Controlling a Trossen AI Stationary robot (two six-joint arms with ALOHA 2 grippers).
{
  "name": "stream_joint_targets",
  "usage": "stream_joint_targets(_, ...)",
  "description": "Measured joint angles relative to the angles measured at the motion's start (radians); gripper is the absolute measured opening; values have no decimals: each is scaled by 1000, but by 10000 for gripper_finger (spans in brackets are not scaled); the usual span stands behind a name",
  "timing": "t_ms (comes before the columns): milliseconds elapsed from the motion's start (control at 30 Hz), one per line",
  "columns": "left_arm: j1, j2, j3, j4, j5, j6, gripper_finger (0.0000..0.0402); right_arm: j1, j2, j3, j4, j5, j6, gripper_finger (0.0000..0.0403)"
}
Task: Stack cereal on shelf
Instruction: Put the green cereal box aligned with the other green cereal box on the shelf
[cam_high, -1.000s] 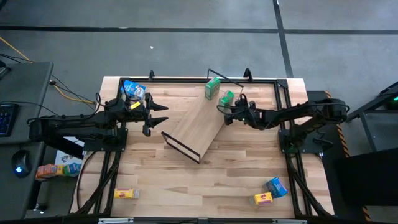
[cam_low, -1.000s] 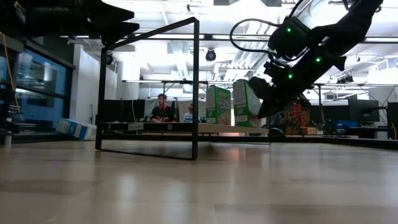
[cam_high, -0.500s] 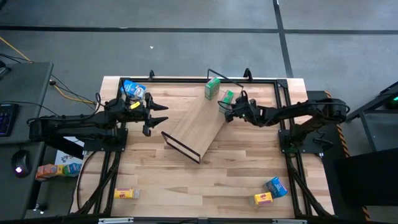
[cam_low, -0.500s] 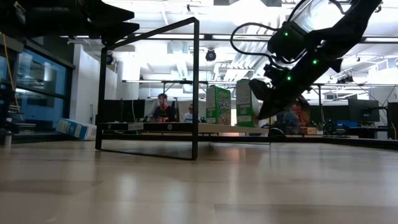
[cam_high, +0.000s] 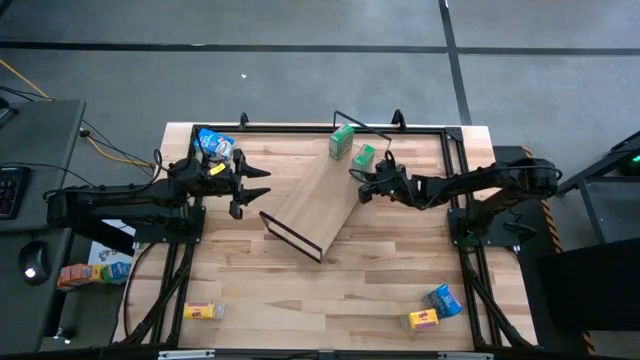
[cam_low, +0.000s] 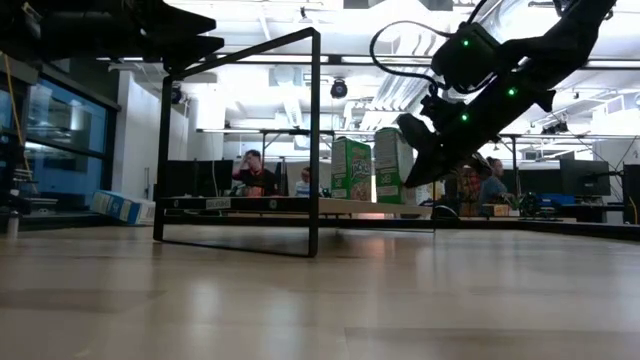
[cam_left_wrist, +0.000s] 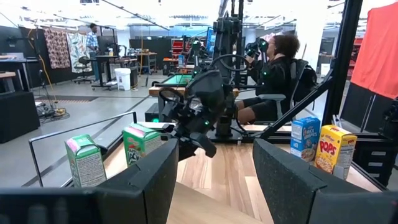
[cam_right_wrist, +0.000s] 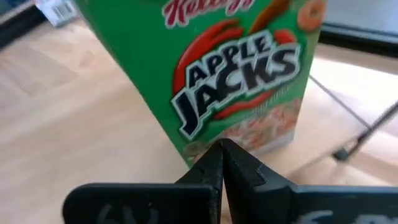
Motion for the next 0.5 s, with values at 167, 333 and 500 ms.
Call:
stream_joint_targets(167,0,0,0,0,0,9,198,-39,0,0,19,0,-15,0)
stream_joint_targets(333,0,0,0,0,0,9,198,-72,0,0,36,-9,-23,0)
stream_joint_targets(500,0,0,0,0,0,10,198,-99,0,0,56,-12,-32,0)
